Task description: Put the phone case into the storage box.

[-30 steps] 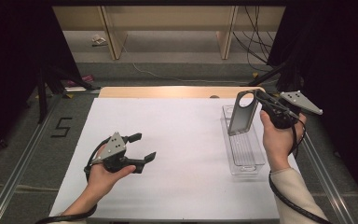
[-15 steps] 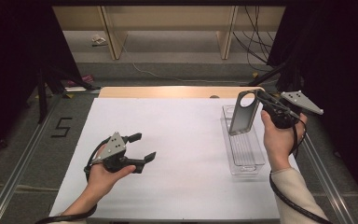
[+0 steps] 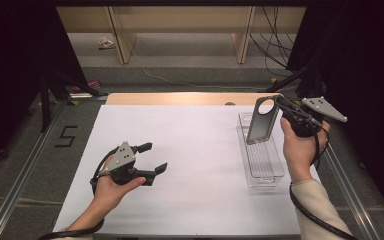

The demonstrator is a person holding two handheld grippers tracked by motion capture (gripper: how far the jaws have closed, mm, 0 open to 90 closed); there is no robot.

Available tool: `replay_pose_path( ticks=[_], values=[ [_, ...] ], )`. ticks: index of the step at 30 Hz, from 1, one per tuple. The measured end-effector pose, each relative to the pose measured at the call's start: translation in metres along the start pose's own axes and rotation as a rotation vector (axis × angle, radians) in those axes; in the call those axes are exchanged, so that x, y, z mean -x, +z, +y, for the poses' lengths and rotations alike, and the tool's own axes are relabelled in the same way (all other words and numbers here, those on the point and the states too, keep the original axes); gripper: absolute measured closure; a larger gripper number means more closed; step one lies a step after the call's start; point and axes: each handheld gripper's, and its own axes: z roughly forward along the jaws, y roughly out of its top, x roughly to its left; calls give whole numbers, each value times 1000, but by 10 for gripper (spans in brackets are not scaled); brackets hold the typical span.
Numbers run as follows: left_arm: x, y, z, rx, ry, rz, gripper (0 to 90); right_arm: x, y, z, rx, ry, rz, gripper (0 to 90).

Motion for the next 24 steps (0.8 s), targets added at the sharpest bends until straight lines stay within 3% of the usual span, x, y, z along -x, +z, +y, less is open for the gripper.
replay_pose_path(
  ticks=[24],
  values=[
    [0,0,1,3,1,2,159,6,1,2,8,7,-13,889]
  ],
)
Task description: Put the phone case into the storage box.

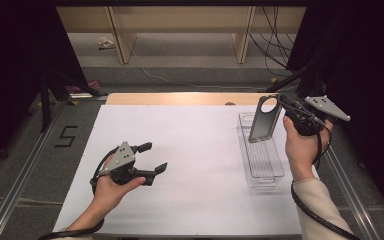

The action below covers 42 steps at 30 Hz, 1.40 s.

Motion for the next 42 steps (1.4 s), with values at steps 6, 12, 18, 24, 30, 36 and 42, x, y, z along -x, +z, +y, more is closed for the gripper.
replay_pose_path(
  ticks=[6,12,18,24,30,36,42],
  values=[
    [0,0,0,0,0,0,159,0,1,0,-2,0,-2,889],
    [0,0,0,-1,-1,-1,159,0,2,-1,-3,-1,0,889],
    [0,0,0,0,-2,0,159,1,3,0,-3,-2,-1,890],
    [0,0,0,-1,-3,-1,159,1,3,0,-2,0,-1,890],
    [0,0,0,-2,-2,-2,159,1,5,0,-3,-1,-1,889],
    [0,0,0,-1,-2,-1,159,1,7,0,-3,0,-2,889],
    [0,0,0,-2,-2,-1,159,1,8,0,-3,1,-1,890]
  ],
)
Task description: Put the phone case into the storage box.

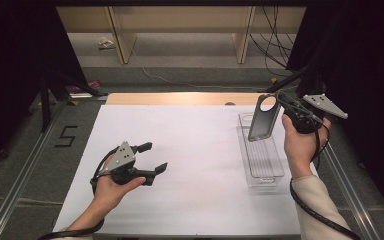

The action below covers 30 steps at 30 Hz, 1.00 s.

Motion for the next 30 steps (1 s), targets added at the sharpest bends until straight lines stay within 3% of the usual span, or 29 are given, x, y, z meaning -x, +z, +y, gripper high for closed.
replay_pose_path(
  ticks=[30],
  values=[
    [0,0,0,1,1,2,159,3,9,1,-4,7,-5,890]
  ],
)
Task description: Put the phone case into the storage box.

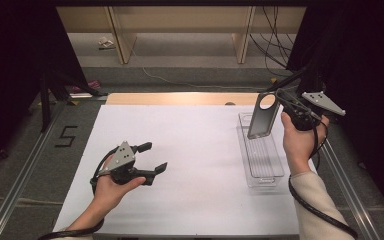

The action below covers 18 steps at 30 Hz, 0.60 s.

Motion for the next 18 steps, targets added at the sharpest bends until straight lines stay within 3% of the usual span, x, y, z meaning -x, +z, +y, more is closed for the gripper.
replay_pose_path(
  ticks=[18],
  values=[
    [0,0,0,0,0,0,159,1,7,0,0,-2,-6,890]
  ],
)
